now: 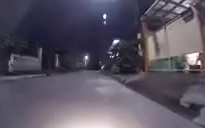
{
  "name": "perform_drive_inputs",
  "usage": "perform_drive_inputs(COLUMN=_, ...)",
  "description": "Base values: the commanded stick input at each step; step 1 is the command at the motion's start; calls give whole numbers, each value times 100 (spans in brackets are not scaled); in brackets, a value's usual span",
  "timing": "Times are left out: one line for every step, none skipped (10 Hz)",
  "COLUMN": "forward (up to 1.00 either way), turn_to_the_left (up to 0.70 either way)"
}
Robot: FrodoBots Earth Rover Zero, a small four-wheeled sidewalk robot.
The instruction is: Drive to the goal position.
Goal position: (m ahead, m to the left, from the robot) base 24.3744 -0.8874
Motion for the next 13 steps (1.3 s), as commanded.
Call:
perform_drive_inputs(forward=70, turn_to_the_left=-35)
perform_drive_inputs(forward=70, turn_to_the_left=-17)
perform_drive_inputs(forward=70, turn_to_the_left=-2)
perform_drive_inputs(forward=70, turn_to_the_left=0)
perform_drive_inputs(forward=70, turn_to_the_left=0)
perform_drive_inputs(forward=70, turn_to_the_left=0)
perform_drive_inputs(forward=70, turn_to_the_left=0)
perform_drive_inputs(forward=70, turn_to_the_left=0)
perform_drive_inputs(forward=70, turn_to_the_left=0)
perform_drive_inputs(forward=70, turn_to_the_left=0)
perform_drive_inputs(forward=70, turn_to_the_left=0)
perform_drive_inputs(forward=70, turn_to_the_left=0)
perform_drive_inputs(forward=70, turn_to_the_left=0)
